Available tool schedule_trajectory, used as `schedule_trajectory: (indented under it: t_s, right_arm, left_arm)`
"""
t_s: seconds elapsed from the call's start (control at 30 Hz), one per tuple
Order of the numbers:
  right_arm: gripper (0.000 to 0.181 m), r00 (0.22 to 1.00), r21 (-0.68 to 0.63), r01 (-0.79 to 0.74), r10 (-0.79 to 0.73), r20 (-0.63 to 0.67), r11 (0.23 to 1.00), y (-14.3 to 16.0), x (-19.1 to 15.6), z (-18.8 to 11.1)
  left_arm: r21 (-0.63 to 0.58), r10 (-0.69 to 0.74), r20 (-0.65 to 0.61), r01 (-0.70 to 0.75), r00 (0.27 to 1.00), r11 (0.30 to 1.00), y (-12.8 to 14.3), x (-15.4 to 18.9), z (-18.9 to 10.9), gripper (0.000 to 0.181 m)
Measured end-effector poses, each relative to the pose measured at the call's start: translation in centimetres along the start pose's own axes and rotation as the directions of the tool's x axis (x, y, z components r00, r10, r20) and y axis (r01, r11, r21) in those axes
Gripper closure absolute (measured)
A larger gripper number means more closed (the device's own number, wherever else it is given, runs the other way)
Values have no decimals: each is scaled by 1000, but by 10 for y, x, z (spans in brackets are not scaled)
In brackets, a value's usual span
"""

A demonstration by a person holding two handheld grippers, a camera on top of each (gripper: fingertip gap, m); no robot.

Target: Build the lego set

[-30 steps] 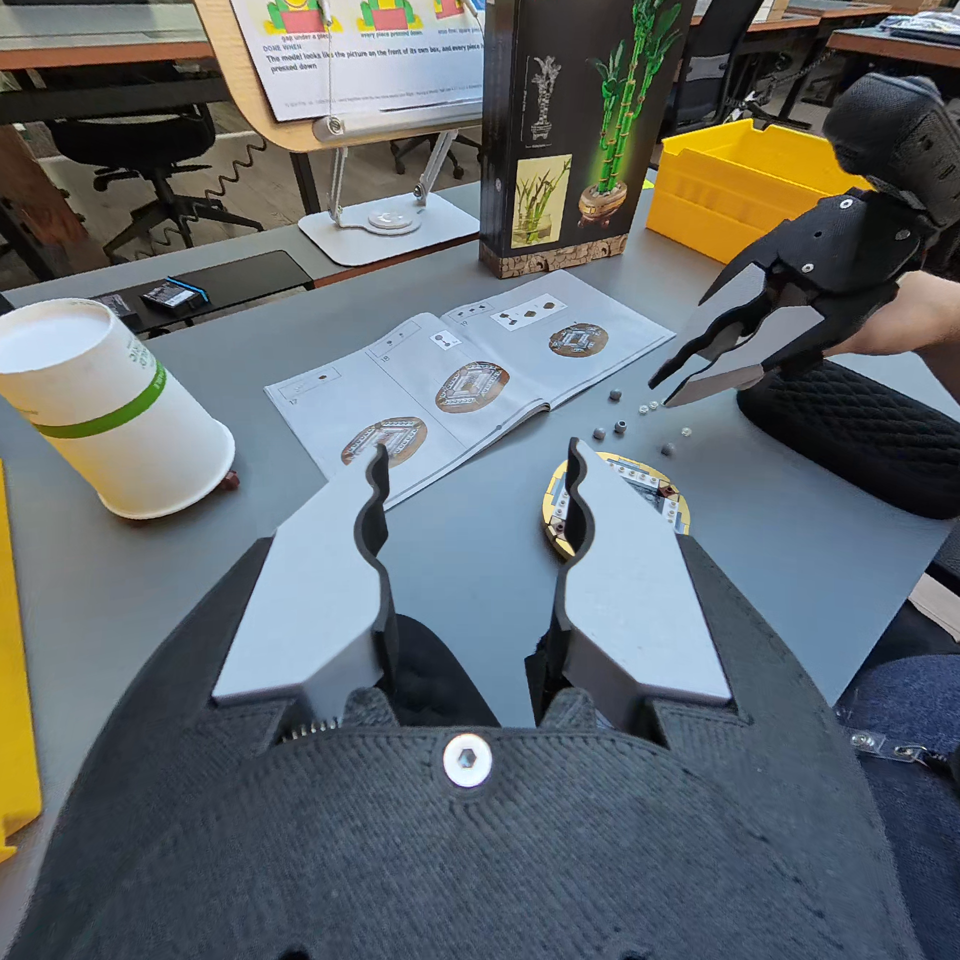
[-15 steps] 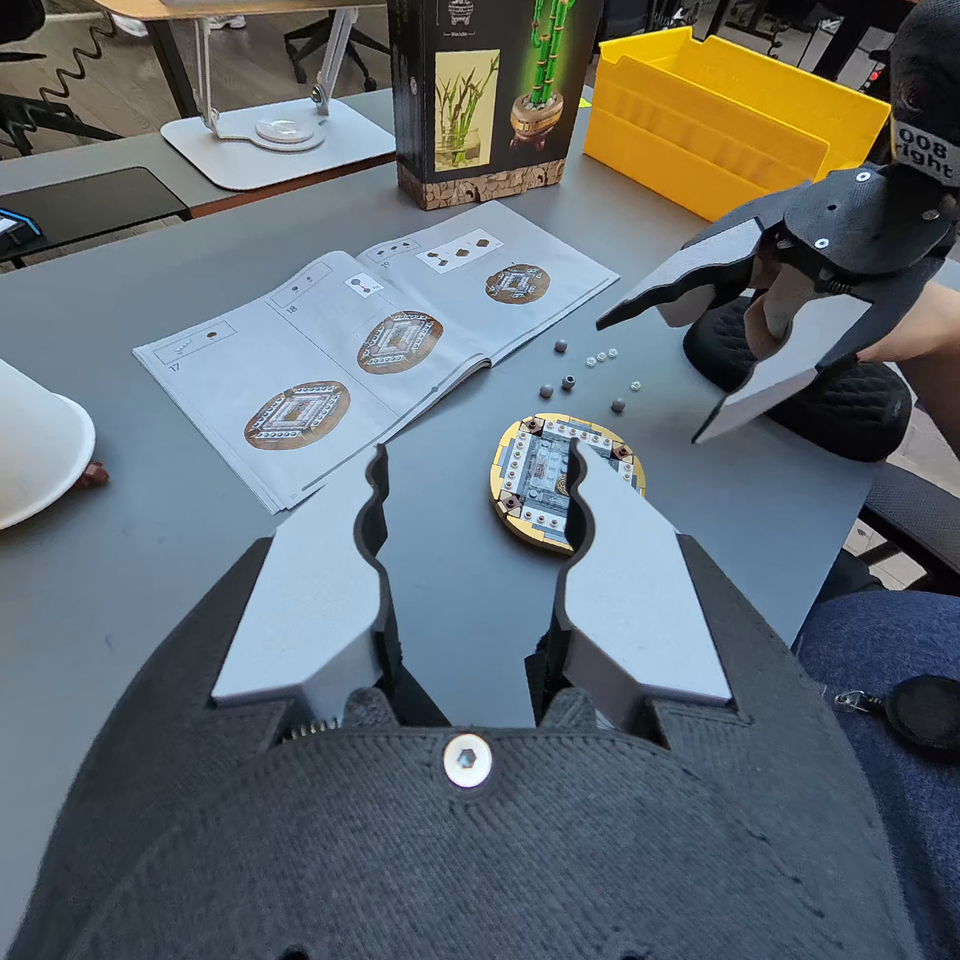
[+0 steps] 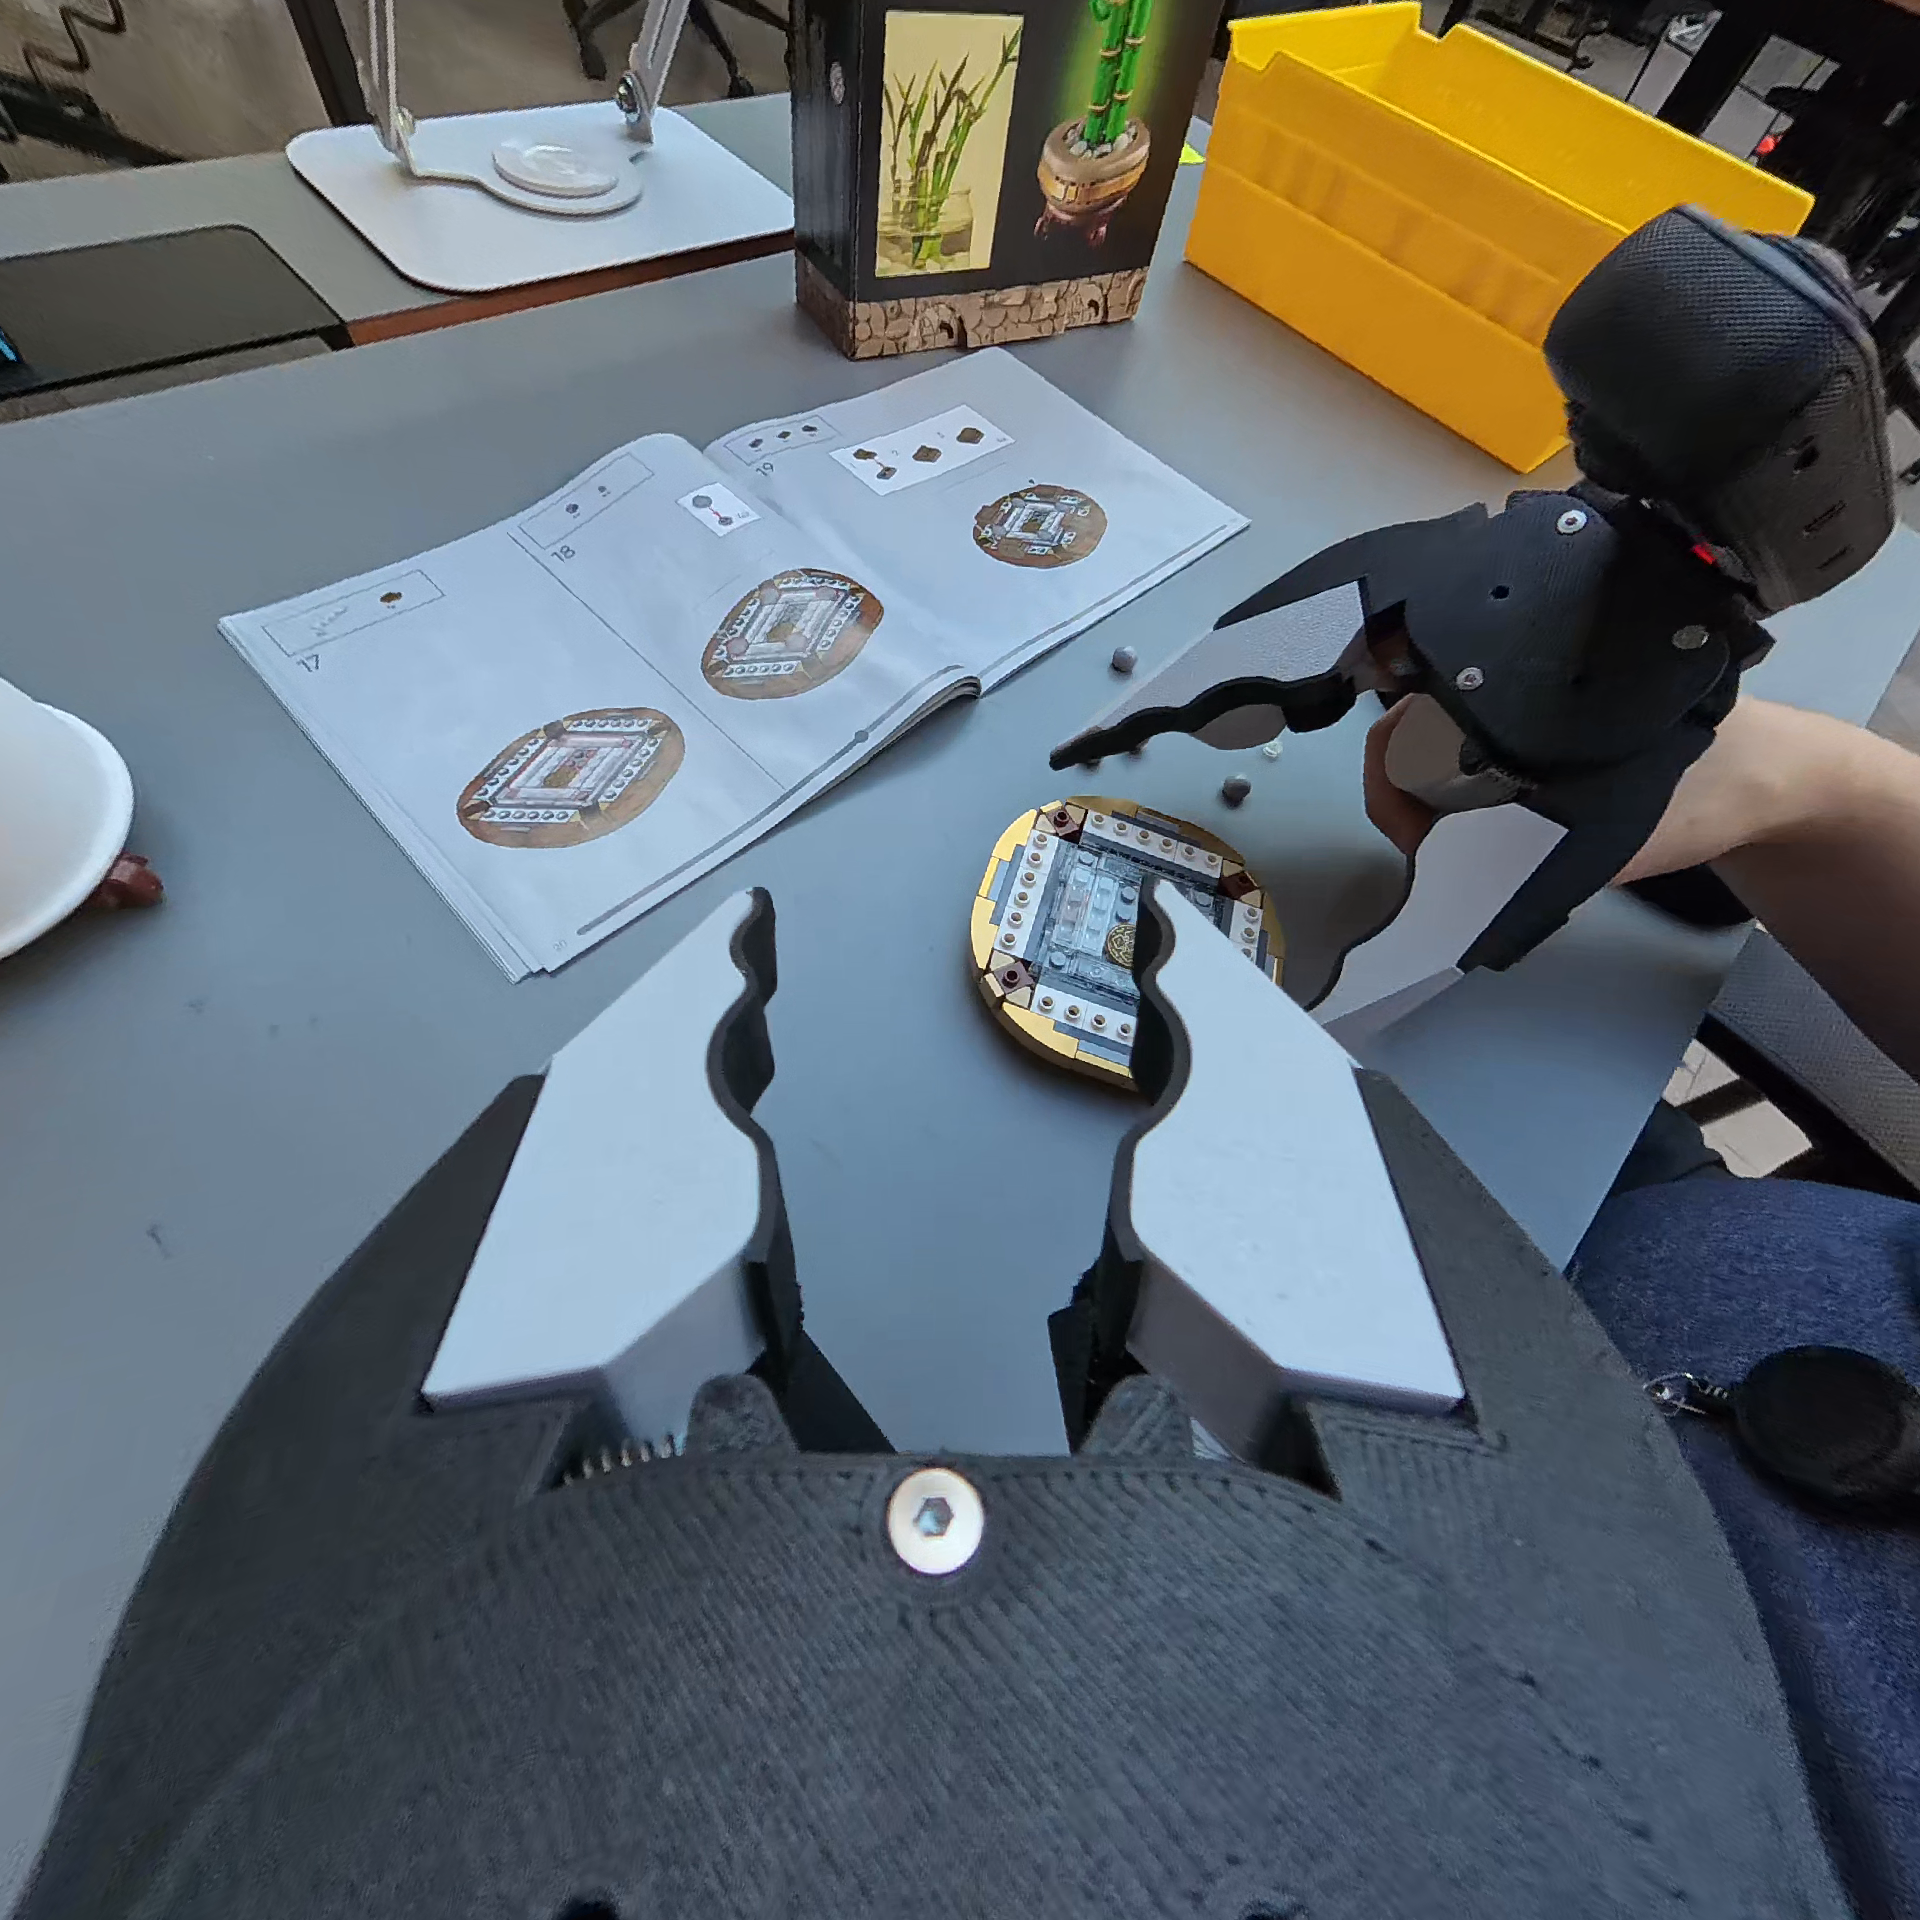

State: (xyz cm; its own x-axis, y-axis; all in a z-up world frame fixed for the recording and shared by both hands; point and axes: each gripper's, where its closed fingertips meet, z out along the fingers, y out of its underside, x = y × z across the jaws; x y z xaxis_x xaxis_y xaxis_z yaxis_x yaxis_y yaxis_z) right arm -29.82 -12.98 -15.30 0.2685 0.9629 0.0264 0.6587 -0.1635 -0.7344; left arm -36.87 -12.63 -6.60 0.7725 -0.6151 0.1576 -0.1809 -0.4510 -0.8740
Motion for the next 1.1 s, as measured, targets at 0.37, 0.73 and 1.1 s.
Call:
schedule_trajectory:
  t_s: [0.37, 0.73, 1.1]
  right_arm:
    - [73, 999, 25, -29, 28, 34, 999, 2, -5, 0]
    - [73, 990, 76, -130, 125, 67, 989, -1, -3, -3]
    - [72, 982, 128, -187, 183, 44, 974, -1, -1, -4]
  left_arm:
    - [-167, -13, -161, -15, 987, 986, 37, 15, 20, 96]
    - [-402, -566, -306, 435, 765, 806, 55, 35, 35, 119]
    - [-473, -676, -287, 513, 679, 716, 70, 49, 52, 146]
